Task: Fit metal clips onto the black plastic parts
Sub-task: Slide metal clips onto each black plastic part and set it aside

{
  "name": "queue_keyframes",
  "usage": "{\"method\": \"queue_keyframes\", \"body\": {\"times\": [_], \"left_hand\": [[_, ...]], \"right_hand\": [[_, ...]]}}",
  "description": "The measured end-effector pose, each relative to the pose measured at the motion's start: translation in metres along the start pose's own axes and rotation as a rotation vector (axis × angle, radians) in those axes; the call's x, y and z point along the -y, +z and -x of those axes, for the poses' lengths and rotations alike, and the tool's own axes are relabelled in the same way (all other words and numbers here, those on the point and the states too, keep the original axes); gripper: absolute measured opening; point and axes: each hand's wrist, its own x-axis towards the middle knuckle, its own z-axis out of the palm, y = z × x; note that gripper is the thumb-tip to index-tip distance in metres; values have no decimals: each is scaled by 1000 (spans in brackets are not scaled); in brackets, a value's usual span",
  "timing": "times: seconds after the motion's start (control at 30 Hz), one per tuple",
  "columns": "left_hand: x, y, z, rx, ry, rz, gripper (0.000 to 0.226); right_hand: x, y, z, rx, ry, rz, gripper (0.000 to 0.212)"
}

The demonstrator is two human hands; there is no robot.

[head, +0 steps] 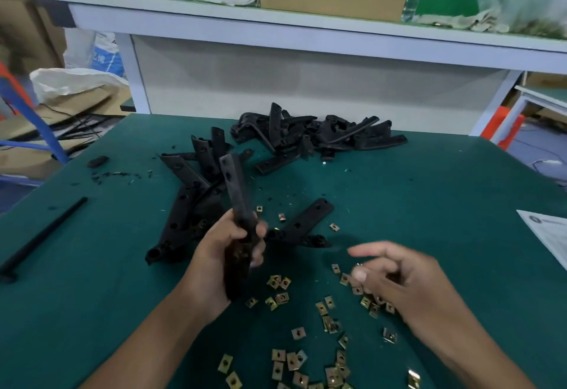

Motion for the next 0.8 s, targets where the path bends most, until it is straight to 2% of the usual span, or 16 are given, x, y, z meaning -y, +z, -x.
{"method": "queue_keyframes", "body": {"times": [0.1,0.2,0.27,0.33,0.43,0.6,0.8], "left_hand": [[4,8,3,108,-78,-2,19],[12,13,8,135,-1,-240,40],[14,18,12,105,103,-411,36],[13,24,14,47,192,-477,24],[11,31,14,-29,299,-486,34],[8,36,16,-89,359,-438,31],[7,41,19,-108,406,-456,39]], "right_hand": [[12,11,-13,59,-17,-195,22],[20,28,-32,86,-57,-268,19],[21,40,-42,69,-79,-295,19],[17,50,-48,39,-91,-322,24],[9,58,-49,35,-109,-330,24],[0,59,-49,53,-195,-312,18],[-8,64,-47,-76,-300,-131,19]]}}
